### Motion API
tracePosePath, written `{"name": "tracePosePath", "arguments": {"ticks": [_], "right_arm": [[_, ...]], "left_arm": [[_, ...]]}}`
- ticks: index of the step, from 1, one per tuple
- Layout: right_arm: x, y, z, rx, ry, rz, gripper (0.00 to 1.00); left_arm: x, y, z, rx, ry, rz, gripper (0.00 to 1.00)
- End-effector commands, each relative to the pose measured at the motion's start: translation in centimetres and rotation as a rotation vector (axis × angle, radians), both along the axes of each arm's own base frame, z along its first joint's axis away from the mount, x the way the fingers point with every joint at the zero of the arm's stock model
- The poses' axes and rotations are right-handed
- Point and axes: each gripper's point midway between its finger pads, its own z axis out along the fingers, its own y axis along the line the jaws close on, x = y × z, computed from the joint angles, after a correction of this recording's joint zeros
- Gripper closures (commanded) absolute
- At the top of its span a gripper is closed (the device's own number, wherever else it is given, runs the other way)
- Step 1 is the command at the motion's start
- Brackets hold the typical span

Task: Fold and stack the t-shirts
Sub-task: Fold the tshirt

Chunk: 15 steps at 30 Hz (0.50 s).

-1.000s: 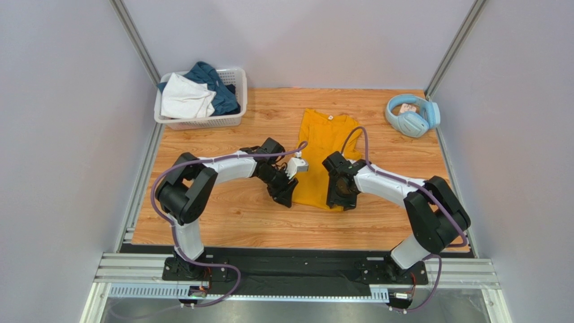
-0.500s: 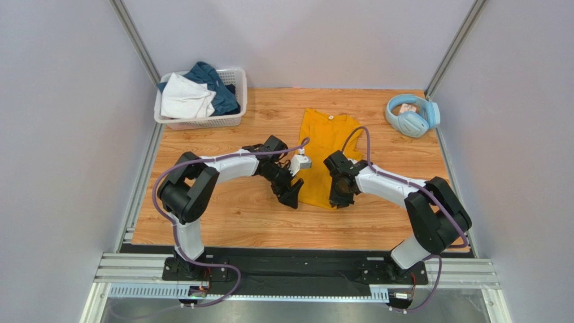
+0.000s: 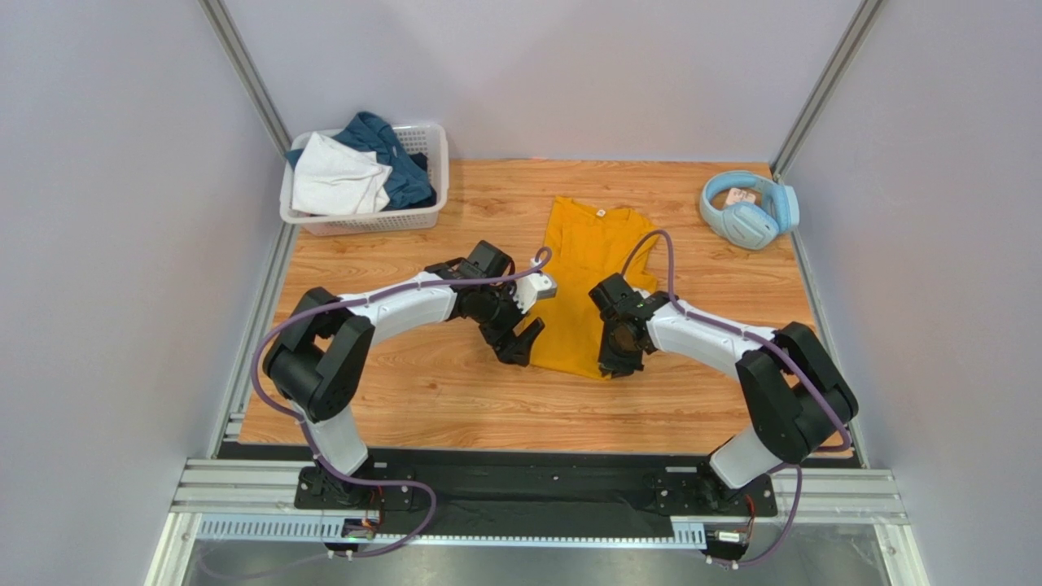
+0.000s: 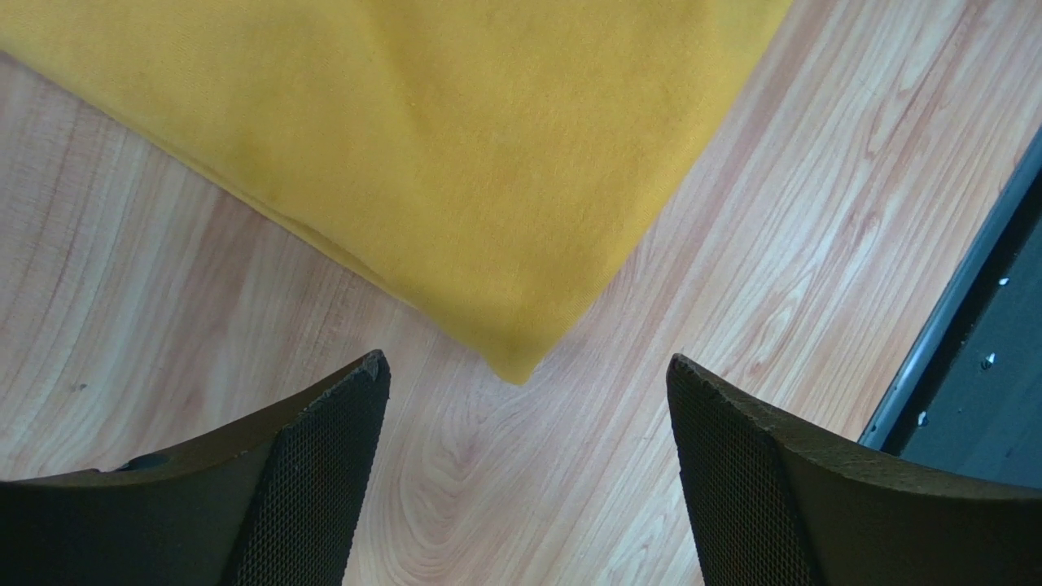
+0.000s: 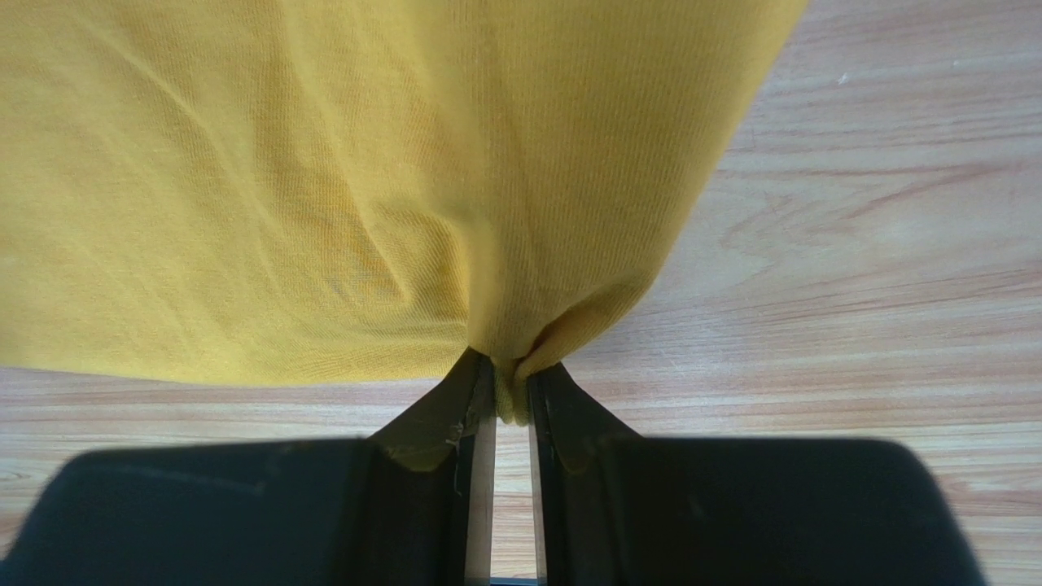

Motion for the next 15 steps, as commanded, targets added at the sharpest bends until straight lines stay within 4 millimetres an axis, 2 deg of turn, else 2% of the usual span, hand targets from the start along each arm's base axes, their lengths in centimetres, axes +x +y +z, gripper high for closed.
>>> {"name": "tracePosePath", "arguments": {"ticks": [1,8,11,15], "right_arm": [[-0.7,-0.1,-1.5,-0.001,0.027,0.000,0.86],[-0.4,0.0,-1.1,0.002,0.017,0.007,0.88],[-0.5,0.1,-1.1,0.005,0.019,0.008,0.88],[-0.5,0.1,-1.1,0.005,0.017,0.010,0.89]], "left_arm": [[0.9,-0.3,0.2,-0.001,-0.030,0.013,0.11],[-0.5,-0.3,-2.9,0.051,0.079,0.001,0.14],[-0.8,-0.2,-3.6,0.064,0.100,0.005,0.14],[-0.6,-0.6,-3.4,0.052,0.096,0.004,0.15]]}}
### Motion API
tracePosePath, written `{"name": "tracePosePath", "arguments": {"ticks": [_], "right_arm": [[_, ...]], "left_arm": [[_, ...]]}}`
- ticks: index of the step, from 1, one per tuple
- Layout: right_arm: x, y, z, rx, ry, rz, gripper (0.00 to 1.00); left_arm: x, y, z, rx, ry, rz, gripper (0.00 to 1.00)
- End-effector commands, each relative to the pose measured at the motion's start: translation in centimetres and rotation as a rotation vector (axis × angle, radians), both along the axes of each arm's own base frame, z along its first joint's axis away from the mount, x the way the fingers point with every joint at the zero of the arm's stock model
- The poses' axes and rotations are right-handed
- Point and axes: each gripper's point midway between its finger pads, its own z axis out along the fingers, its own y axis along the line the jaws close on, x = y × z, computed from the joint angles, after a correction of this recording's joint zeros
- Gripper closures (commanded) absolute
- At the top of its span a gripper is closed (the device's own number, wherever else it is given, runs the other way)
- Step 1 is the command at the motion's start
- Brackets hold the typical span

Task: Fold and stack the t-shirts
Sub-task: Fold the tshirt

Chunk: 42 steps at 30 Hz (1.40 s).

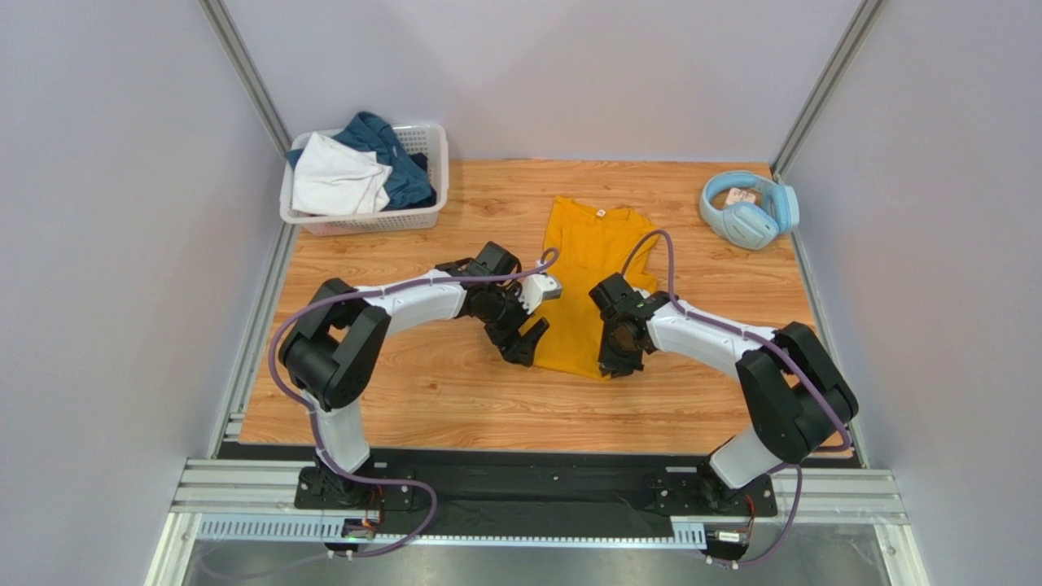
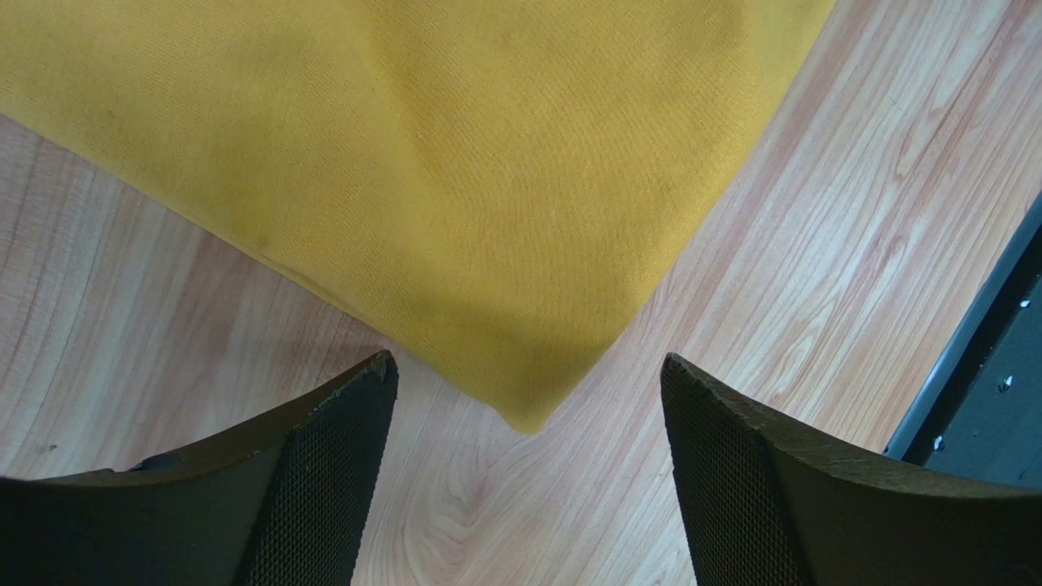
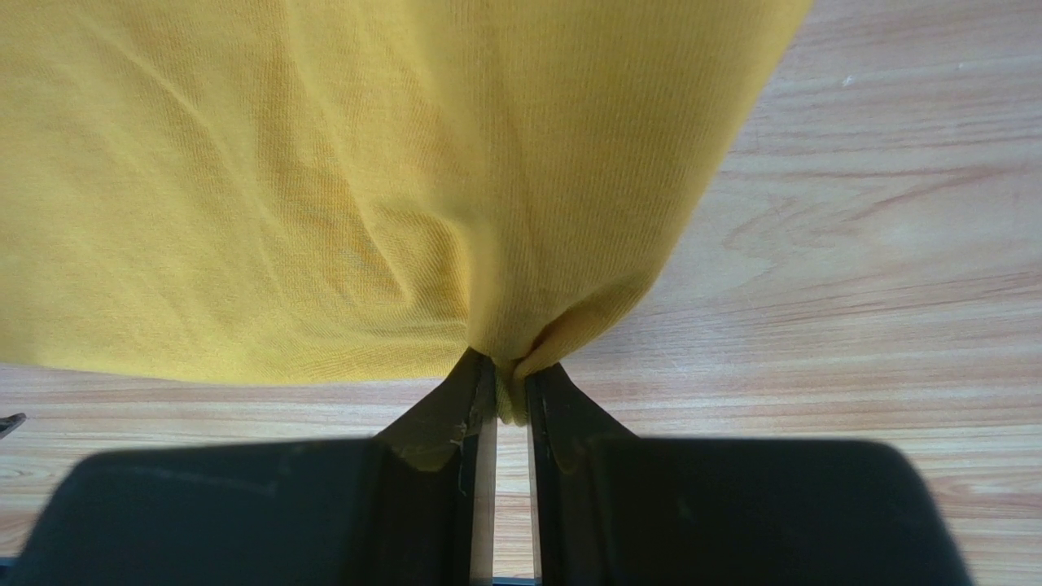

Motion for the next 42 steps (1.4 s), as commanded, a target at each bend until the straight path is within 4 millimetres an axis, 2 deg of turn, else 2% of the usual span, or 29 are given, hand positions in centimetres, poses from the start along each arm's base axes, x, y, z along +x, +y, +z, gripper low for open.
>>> {"name": "tracePosePath", "arguments": {"ticks": [1,7,12,13,14,15,19,24,25,28,33,42], "right_arm": [[-0.5,0.0,-1.1,0.004,0.018,0.006,0.90],[-0.4,0.2,-0.8,0.012,0.009,0.008,0.91],[-0.4,0.2,-0.7,0.011,0.009,0.011,0.91],[-0.4,0.2,-0.7,0.011,0.011,0.012,0.91],[-0.3,0.2,-0.6,0.013,0.007,0.010,0.92],[-0.4,0.1,-0.6,0.011,0.007,0.011,0.92],[-0.5,0.1,0.1,0.013,0.001,0.014,0.98],[-1.6,0.2,2.7,0.058,-0.013,0.024,1.00],[-2.3,0.1,2.9,0.067,-0.003,0.024,1.00],[-4.4,0.5,5.4,0.136,-0.022,0.044,1.00],[-8.1,0.9,7.1,0.211,0.000,0.070,1.00],[-11.8,1.9,10.4,0.295,-0.007,0.092,1.00]], "left_arm": [[-0.9,0.0,-1.6,0.031,0.063,0.001,0.17],[-1.3,0.7,-2.7,0.085,0.062,0.015,0.55],[-1.9,0.8,-3.9,0.178,0.027,0.014,0.58],[-2.4,0.7,-3.9,0.188,0.039,-0.001,0.78],[-2.9,0.5,-4.2,0.196,0.052,-0.016,0.94],[-2.9,0.1,-3.9,0.188,0.053,-0.029,1.00],[-3.6,0.4,-2.5,0.205,0.090,-0.068,1.00],[-4.3,0.4,2.7,0.152,0.061,-0.115,1.00],[-5.1,1.1,3.7,0.163,0.079,-0.123,1.00],[-6.6,2.0,5.9,0.153,0.123,-0.157,1.00],[-9.4,3.5,8.0,0.142,0.191,-0.217,1.00],[-13.1,5.4,11.4,0.118,0.275,-0.290,1.00]]}}
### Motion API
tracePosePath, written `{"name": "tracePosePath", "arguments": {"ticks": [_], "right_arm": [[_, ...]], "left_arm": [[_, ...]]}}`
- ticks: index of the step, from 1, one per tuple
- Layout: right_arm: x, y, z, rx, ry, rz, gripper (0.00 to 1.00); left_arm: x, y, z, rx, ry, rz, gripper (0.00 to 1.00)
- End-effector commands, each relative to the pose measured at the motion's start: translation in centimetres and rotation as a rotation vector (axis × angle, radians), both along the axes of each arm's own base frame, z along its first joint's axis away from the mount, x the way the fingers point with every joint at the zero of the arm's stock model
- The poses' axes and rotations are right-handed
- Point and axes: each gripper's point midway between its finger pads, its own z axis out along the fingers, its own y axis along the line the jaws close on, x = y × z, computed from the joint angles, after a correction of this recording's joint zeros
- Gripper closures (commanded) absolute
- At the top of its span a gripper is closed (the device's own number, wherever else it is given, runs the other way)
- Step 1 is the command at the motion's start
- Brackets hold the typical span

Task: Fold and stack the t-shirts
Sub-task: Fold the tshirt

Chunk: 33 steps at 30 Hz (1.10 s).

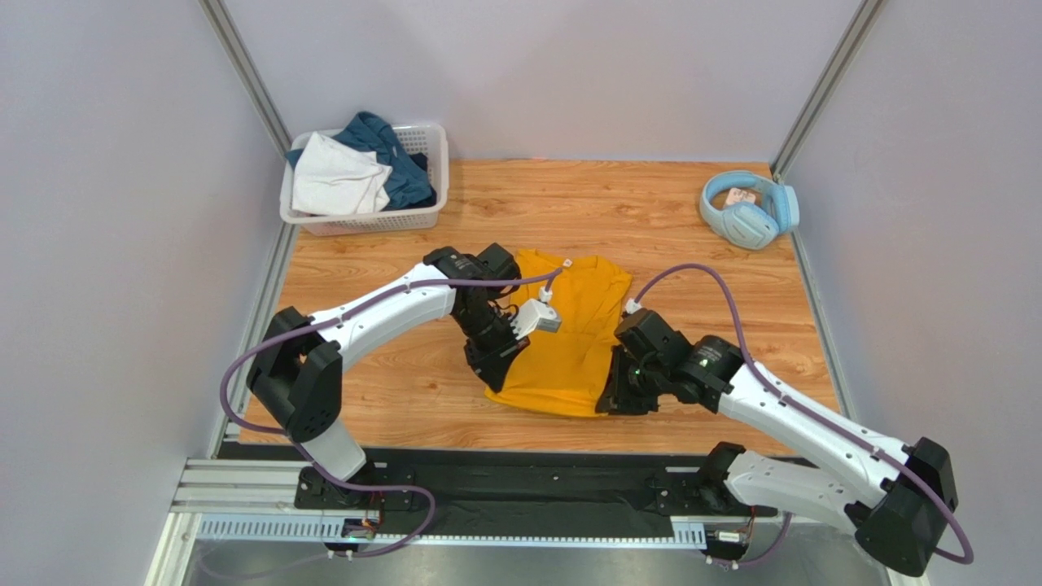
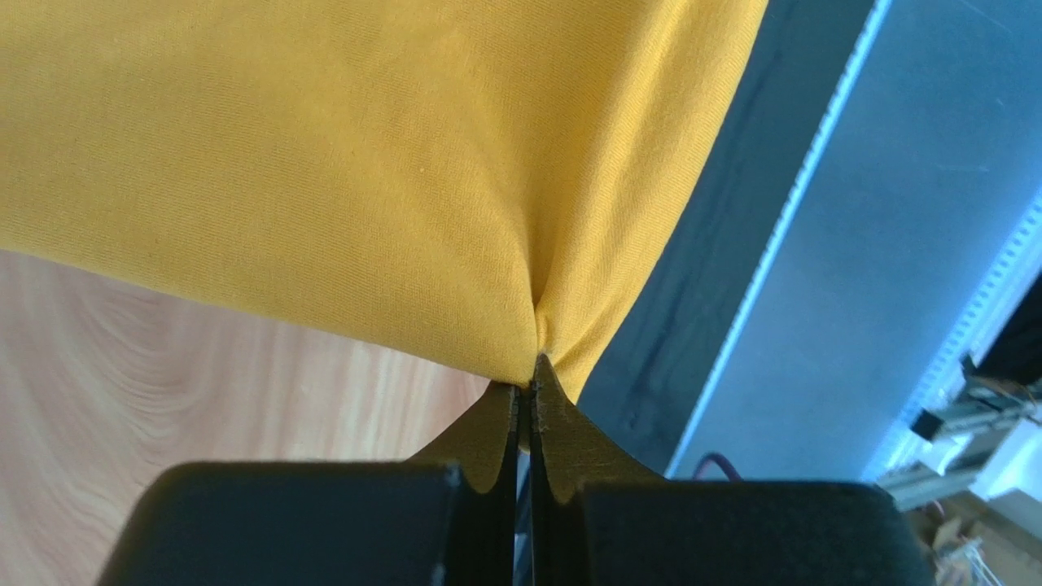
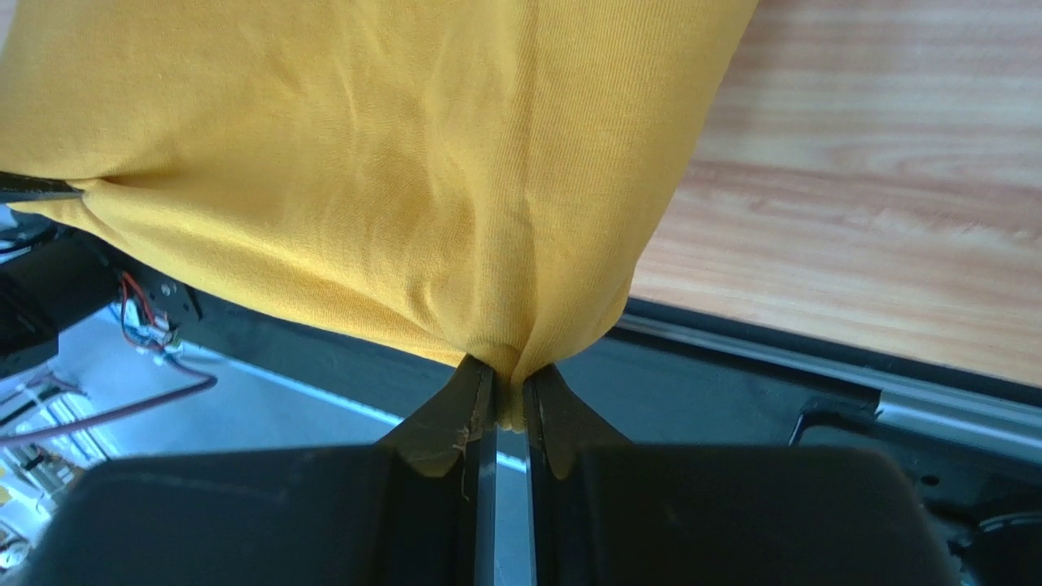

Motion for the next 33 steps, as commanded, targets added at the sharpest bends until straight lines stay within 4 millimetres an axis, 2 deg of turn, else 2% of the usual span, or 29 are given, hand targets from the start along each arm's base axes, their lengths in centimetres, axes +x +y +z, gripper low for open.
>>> {"name": "tracePosePath", "arguments": {"ticks": [1,5,8,13,14,20,21,23,24,29,33], "right_arm": [[-1.9,-0.3,1.4,0.000,0.029,-0.021,1.00],[-2.9,-0.2,2.5,-0.006,0.025,-0.011,1.00],[-2.4,-0.3,3.9,-0.015,-0.011,-0.020,1.00],[2.4,-1.7,5.9,-0.096,-0.172,-0.092,1.00],[3.4,-2.1,6.0,-0.107,-0.179,-0.114,1.00],[8.4,-2.6,6.7,-0.125,-0.222,-0.166,1.00],[8.9,-2.6,6.4,-0.129,-0.211,-0.163,1.00],[10.4,-2.8,6.7,-0.124,-0.229,-0.177,1.00],[11.0,-2.6,6.3,-0.129,-0.220,-0.171,1.00],[14.5,-2.4,5.7,-0.102,-0.216,-0.184,1.00],[16.9,-0.5,4.0,-0.066,-0.165,-0.139,1.00]], "left_arm": [[-2.8,1.7,3.5,-0.023,0.051,-0.062,1.00],[-4.2,2.1,5.1,-0.046,0.106,-0.078,1.00],[-4.5,2.2,5.6,-0.044,0.109,-0.077,1.00],[-1.0,1.2,6.1,-0.030,0.010,-0.023,1.00],[-0.1,0.7,6.8,-0.044,-0.016,-0.018,1.00],[4.9,0.0,5.5,0.012,-0.065,0.052,1.00],[5.6,-0.2,4.7,0.027,-0.049,0.059,1.00],[7.0,-0.2,4.5,0.032,-0.056,0.083,1.00],[7.5,-0.3,3.6,0.045,-0.042,0.086,1.00],[10.1,-0.4,2.2,0.066,-0.046,0.120,1.00],[12.3,-0.2,0.5,0.092,-0.031,0.152,1.00]]}}
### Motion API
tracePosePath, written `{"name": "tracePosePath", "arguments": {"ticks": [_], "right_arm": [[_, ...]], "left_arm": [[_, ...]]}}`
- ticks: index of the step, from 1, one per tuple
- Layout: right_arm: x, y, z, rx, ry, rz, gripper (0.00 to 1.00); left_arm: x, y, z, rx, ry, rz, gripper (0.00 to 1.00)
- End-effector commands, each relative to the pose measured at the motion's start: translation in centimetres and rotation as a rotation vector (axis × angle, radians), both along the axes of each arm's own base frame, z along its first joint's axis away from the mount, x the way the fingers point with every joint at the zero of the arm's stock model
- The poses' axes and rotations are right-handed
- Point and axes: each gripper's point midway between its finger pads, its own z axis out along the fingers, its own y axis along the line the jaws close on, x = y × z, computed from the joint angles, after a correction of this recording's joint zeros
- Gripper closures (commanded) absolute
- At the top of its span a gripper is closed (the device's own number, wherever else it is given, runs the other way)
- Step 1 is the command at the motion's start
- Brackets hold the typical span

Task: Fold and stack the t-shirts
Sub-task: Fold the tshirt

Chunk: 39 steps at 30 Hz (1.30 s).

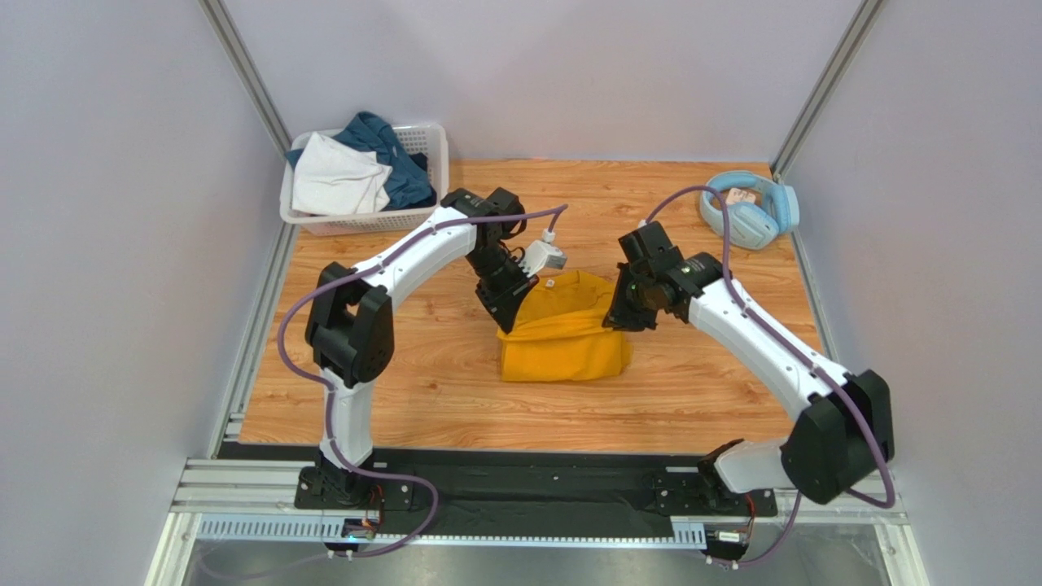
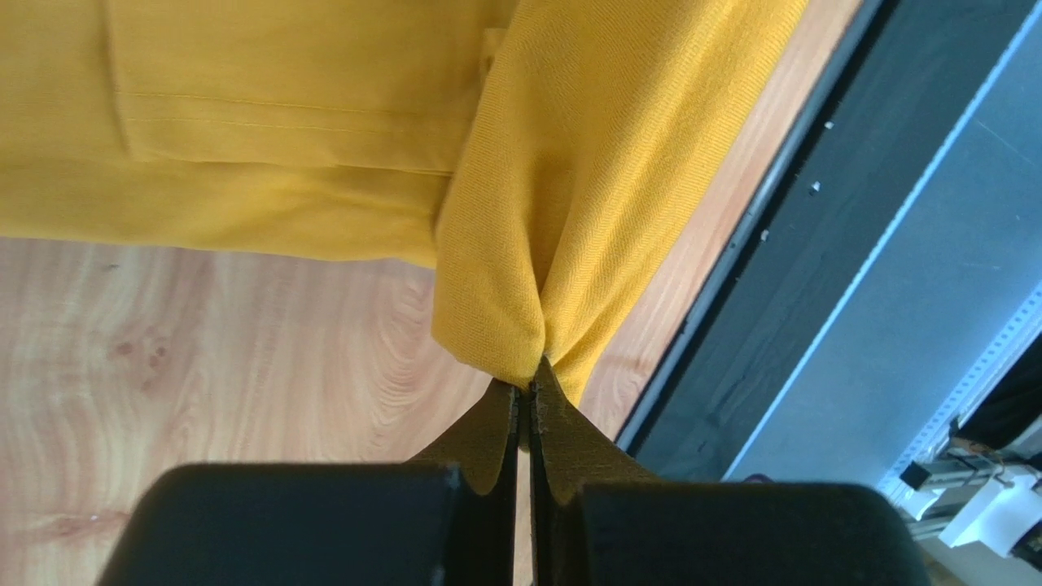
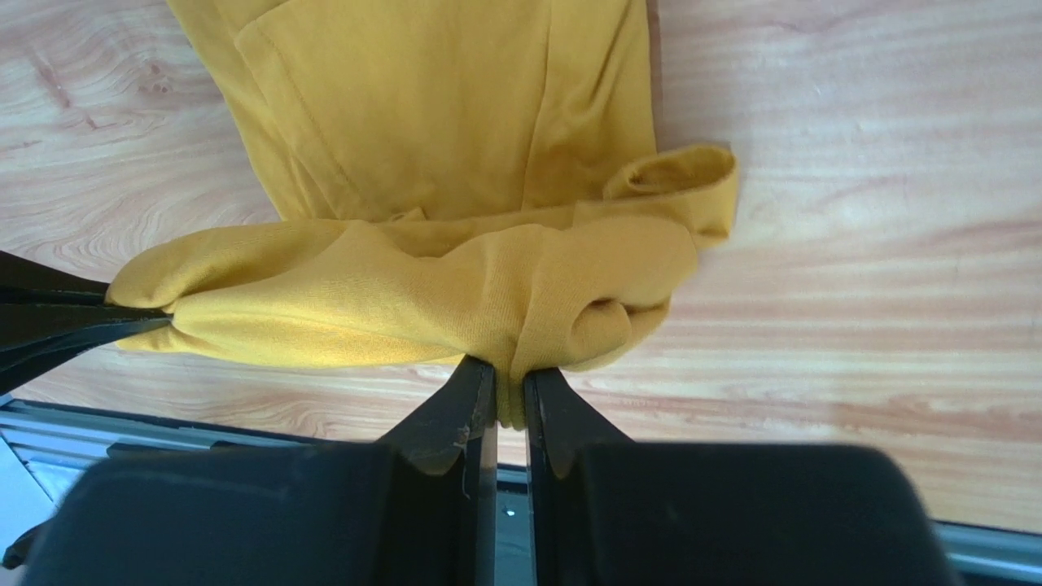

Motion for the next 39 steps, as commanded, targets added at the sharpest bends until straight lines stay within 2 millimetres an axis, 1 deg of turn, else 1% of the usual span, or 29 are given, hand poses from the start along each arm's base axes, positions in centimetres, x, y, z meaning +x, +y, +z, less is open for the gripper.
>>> {"name": "tracePosePath", "arguments": {"ticks": [1,2,3,5,6,7,8,10,11,13,14,15,16,17,21,23,25,26,27,28,29,30,31,32,33,34,37,38,39], "right_arm": [[3.9,1.6,0.0,0.030,-0.042,0.059,1.00],[4.4,1.7,-0.5,0.027,-0.033,0.059,1.00],[5.0,2.0,-1.8,0.020,-0.002,0.071,1.00],[6.4,2.2,-2.4,0.020,-0.001,0.066,1.00],[7.1,2.5,-3.4,0.016,0.013,0.074,1.00],[7.9,2.6,-3.2,0.019,0.002,0.071,1.00],[8.6,2.4,-4.2,0.011,0.021,0.062,1.00],[9.6,2.3,-4.6,0.004,0.018,0.061,1.00],[10.4,2.2,-5.0,0.000,0.021,0.052,1.00],[11.2,2.1,-5.1,0.001,0.021,0.047,1.00],[11.7,2.1,-5.2,0.003,0.016,0.046,1.00],[12.1,2.1,-5.2,0.007,0.010,0.044,1.00],[12.4,2.0,-5.2,0.009,0.009,0.038,1.00],[12.7,1.9,-5.2,0.009,0.007,0.037,1.00],[13.5,1.6,-5.3,0.012,0.002,0.015,1.00],[13.6,1.5,-5.6,0.011,0.009,0.006,1.00],[13.8,1.5,-5.9,0.014,0.011,0.004,1.00],[13.9,1.5,-6.3,0.013,0.021,0.002,1.00],[14.1,1.7,-6.5,0.020,0.028,-0.003,1.00],[14.3,1.6,-6.7,0.026,0.033,-0.005,1.00],[14.2,1.7,-7.3,0.031,0.053,-0.006,1.00],[14.3,1.8,-7.6,0.038,0.061,-0.010,1.00],[14.7,1.5,-7.6,0.045,0.061,-0.024,1.00],[14.7,1.7,-8.1,0.055,0.077,-0.028,1.00],[15.1,1.8,-8.0,0.071,0.076,-0.037,1.00],[15.6,1.6,-8.2,0.084,0.083,-0.051,1.00],[16.3,1.4,-8.5,0.128,0.111,-0.091,0.99],[16.5,1.5,-8.3,0.138,0.111,-0.095,0.98],[16.7,1.4,-8.5,0.144,0.117,-0.107,0.97]], "left_arm": [[2.6,1.2,-0.6,0.052,-0.019,0.047,1.00],[3.2,1.0,-1.1,0.055,-0.015,0.052,1.00],[3.7,1.0,-1.4,0.059,-0.016,0.056,1.00],[5.1,1.2,-1.6,0.065,-0.032,0.076,1.00],[5.6,1.2,-2.4,0.077,-0.019,0.080,1.00],[6.6,1.3,-2.3,0.073,-0.031,0.094,1.00],[7.0,1.5,-3.2,0.091,-0.017,0.102,1.00],[8.5,1.6,-3.3,0.104,-0.044,0.114,1.00],[9.0,1.9,-4.2,0.120,-0.032,0.124,1.00],[10.5,1.9,-4.0,0.130,-0.071,0.143,1.00],[11.1,2.0,-4.6,0.143,-0.073,0.152,0.98],[11.6,2.2,-4.7,0.158,-0.087,0.164,0.89],[12.4,2.1,-4.3,0.155,-0.117,0.175,0.17],[12.9,2.3,-4.5,0.160,-0.127,0.185,0.01],[14.8,3.3,-3.3,0.166,-0.189,0.235,0.00],[14.9,3.6,-1.4,0.142,-0.209,0.247,0.00],[13.8,3.0,0.8,0.064,-0.178,0.254,0.00],[12.9,2.5,3.4,0.002,-0.200,0.251,0.00],[10.6,1.3,3.8,-0.061,-0.135,0.224,0.00],[9.9,0.5,4.7,-0.108,-0.155,0.205,0.00],[8.4,0.0,7.1,-0.155,-0.205,0.170,0.00],[7.0,-0.8,7.3,-0.174,-0.209,0.130,0.00],[4.6,-2.0,6.1,-0.175,-0.185,0.067,0.00],[3.1,-2.7,6.7,-0.204,-0.194,0.017,0.00],[1.4,-3.1,5.4,-0.202,-0.148,-0.017,0.00],[0.1,-4.1,4.9,-0.207,-0.137,-0.061,0.00],[-1.3,-5.0,2.4,-0.191,-0.067,-0.112,0.00],[-1.4,-5.4,1.0,-0.169,-0.040,-0.118,0.00],[-1.4,-5.7,0.6,-0.170,-0.022,-0.117,0.00]]}}
